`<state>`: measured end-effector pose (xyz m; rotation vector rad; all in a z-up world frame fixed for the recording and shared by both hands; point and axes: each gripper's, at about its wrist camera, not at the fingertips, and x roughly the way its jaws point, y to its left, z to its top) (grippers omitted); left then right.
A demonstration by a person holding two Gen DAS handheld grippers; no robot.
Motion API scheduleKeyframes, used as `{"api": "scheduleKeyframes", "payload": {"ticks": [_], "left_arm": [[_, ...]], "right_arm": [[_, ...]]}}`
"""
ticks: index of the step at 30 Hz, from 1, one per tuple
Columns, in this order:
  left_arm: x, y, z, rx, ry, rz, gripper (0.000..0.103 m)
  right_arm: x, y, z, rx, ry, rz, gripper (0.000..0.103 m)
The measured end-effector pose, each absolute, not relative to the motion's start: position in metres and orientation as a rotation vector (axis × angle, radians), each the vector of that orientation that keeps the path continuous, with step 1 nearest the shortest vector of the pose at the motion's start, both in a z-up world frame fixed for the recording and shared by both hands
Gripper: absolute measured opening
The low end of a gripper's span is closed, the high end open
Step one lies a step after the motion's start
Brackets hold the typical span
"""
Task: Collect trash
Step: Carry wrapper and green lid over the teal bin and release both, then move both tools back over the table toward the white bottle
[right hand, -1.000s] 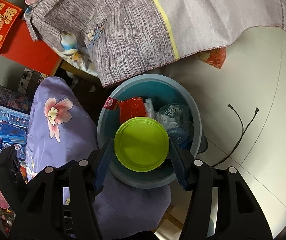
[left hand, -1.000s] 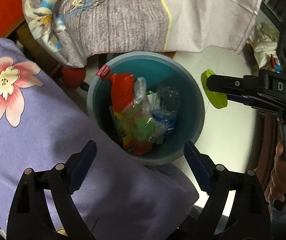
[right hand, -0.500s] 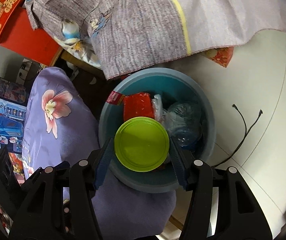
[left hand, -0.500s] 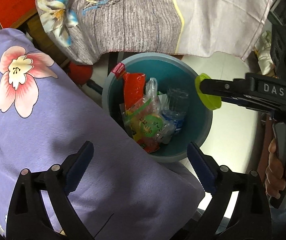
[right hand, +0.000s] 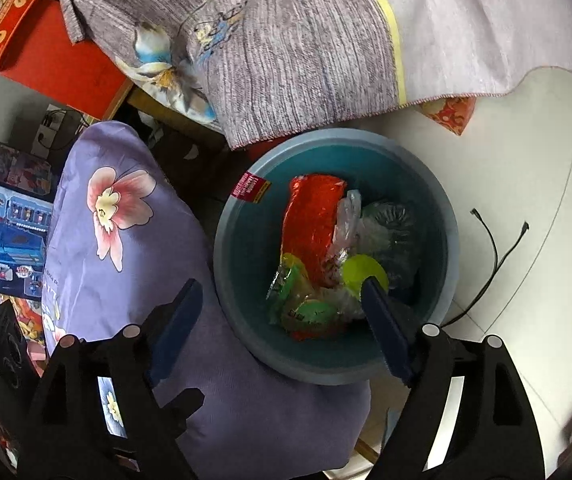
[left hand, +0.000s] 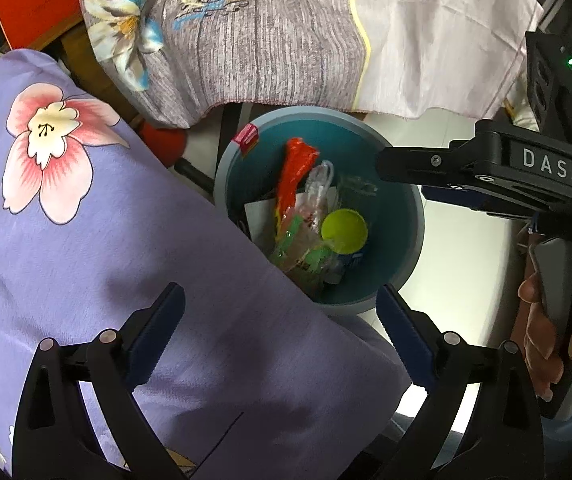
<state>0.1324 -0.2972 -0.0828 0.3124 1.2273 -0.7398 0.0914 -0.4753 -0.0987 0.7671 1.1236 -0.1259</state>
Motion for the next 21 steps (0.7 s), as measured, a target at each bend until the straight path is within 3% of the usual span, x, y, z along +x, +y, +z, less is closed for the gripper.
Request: {"api": "scheduleKeyframes", "payload": {"ticks": [21], "left_arm": [[0.128,-0.265,-0.068,0.242,1.202,-0.741,0.097]], "right_arm": [[0.079,-0.451,-0.079,0.735,1.133,-0.175,0.084]]}}
